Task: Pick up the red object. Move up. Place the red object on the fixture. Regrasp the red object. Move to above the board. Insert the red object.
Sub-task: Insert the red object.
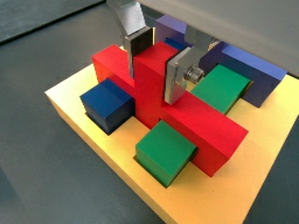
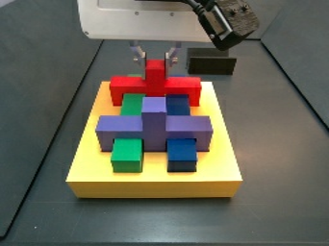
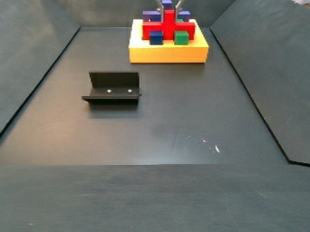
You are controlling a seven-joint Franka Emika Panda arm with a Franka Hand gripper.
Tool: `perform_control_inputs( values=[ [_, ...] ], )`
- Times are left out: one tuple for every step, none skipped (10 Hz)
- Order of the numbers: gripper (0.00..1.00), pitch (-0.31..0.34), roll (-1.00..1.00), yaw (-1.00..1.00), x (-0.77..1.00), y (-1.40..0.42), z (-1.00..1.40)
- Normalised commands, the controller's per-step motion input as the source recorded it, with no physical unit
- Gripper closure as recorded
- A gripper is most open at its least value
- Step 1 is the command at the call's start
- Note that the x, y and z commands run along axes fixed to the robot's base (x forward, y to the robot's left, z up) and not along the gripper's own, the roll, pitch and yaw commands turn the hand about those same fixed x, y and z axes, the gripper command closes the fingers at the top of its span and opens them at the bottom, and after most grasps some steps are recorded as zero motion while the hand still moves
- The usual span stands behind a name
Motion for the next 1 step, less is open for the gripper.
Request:
perform_control_inputs(
  values=[
    [1.0,0.0,0.0,0.0,0.0,0.0,0.0]
  ],
)
